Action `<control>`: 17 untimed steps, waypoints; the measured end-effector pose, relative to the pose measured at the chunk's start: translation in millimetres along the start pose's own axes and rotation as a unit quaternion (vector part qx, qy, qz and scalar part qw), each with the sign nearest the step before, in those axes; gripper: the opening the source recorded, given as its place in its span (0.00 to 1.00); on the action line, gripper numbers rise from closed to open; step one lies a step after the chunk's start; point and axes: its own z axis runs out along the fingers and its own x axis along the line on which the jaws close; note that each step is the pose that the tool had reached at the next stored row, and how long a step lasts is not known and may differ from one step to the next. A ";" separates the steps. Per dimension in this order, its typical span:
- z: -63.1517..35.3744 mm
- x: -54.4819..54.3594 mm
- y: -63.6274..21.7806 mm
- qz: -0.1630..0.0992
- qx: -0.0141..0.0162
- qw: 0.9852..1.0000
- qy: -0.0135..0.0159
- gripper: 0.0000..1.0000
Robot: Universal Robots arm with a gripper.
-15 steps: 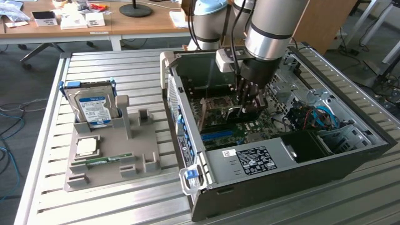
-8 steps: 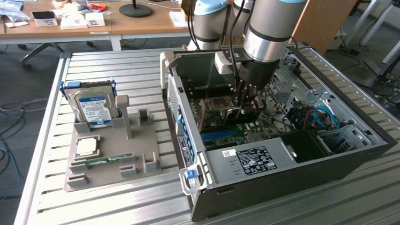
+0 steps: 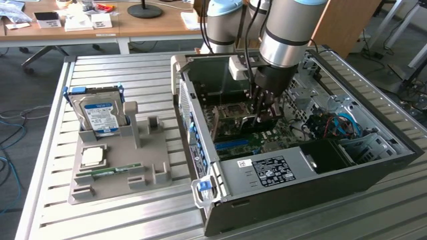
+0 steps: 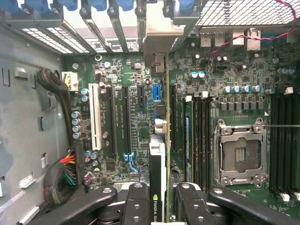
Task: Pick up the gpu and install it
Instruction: 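Insert the gpu into the slot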
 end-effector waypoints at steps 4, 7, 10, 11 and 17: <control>0.1 0.0 0.1 0.000 0.000 1.000 0.000 0.27; 0.2 0.0 1.2 0.000 0.000 1.000 0.000 0.27; 0.2 0.1 1.3 0.000 0.000 1.000 0.000 0.27; 0.1 0.1 1.4 0.000 0.000 1.000 0.000 0.27; 0.2 0.1 2.3 0.000 0.000 1.000 0.000 0.27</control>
